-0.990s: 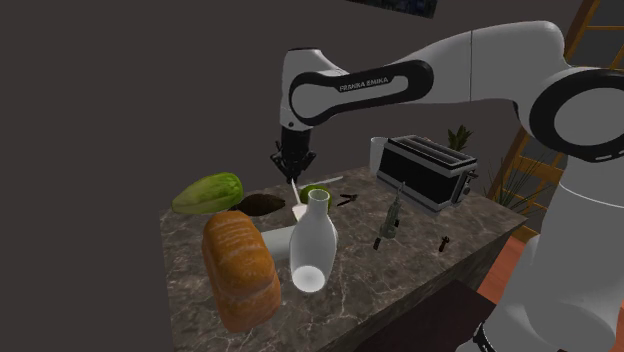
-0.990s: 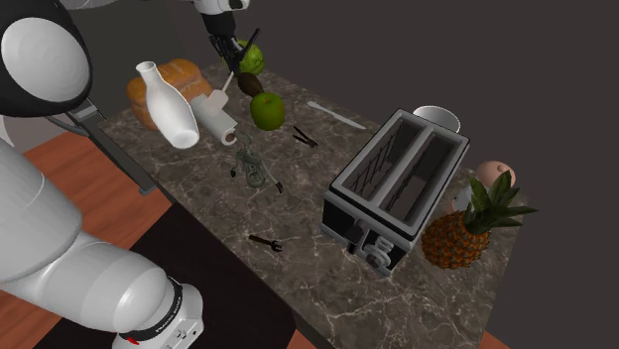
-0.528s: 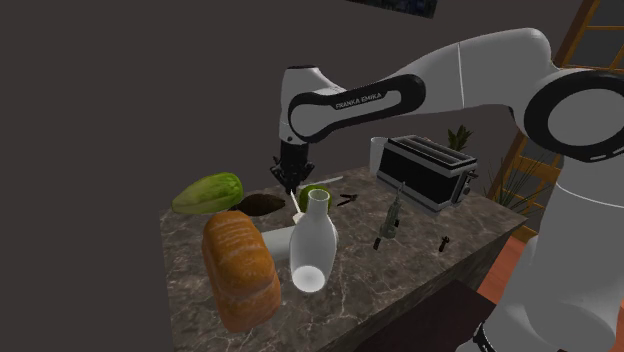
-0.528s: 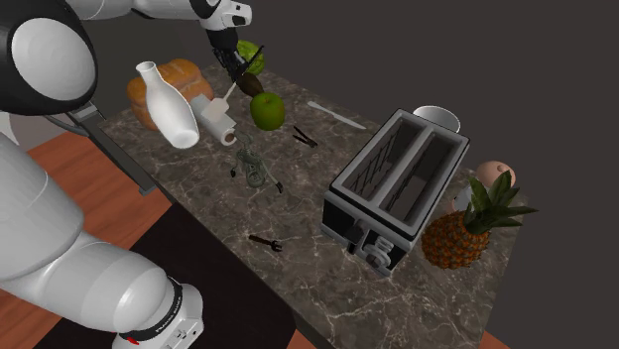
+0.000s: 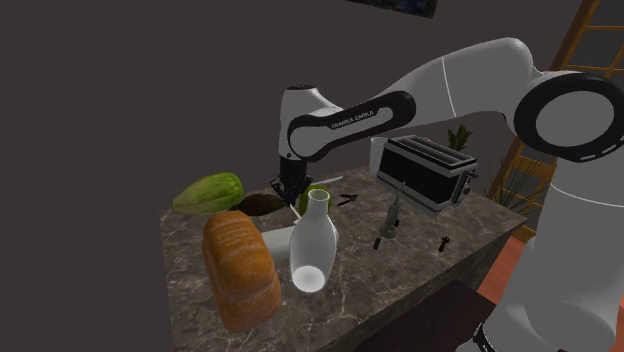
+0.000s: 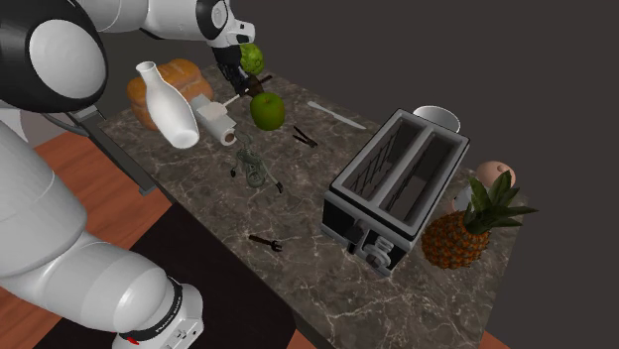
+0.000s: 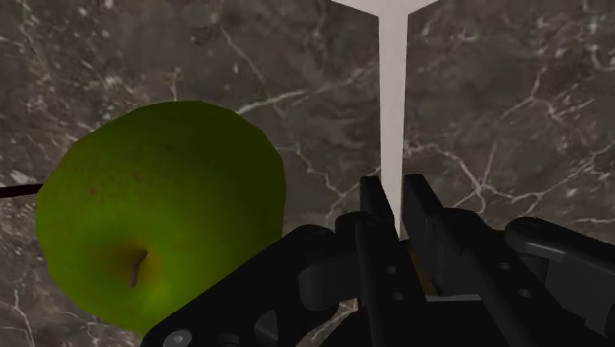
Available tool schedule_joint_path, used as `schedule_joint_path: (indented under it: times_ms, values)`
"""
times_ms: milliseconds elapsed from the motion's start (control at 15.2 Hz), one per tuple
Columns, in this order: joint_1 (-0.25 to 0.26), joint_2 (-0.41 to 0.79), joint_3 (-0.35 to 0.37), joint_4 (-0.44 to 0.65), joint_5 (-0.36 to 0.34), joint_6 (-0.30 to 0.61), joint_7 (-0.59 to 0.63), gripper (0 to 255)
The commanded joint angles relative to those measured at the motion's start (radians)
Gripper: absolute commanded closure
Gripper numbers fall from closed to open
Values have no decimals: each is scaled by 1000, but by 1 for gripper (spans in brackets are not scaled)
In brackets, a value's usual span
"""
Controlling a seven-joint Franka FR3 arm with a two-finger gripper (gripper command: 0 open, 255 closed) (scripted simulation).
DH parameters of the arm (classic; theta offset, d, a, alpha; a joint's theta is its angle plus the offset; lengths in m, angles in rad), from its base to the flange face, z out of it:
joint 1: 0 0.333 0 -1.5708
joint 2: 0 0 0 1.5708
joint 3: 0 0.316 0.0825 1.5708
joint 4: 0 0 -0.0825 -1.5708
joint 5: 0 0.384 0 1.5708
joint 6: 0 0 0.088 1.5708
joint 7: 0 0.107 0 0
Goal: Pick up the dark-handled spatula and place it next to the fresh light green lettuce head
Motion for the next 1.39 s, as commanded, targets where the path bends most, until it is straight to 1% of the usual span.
schedule_joint_path:
  times_ms: [0, 660, 1188, 1254, 1320]
  values:
    - [1, 11, 0, -12, -2, 23, 2, 255]
    - [3, 71, -4, -72, -16, 143, 14, 255]
    - [4, 71, -5, -72, -15, 143, 14, 255]
    - [3, 71, -5, -75, -16, 145, 14, 0]
    - [3, 71, -5, -75, -15, 146, 13, 0]
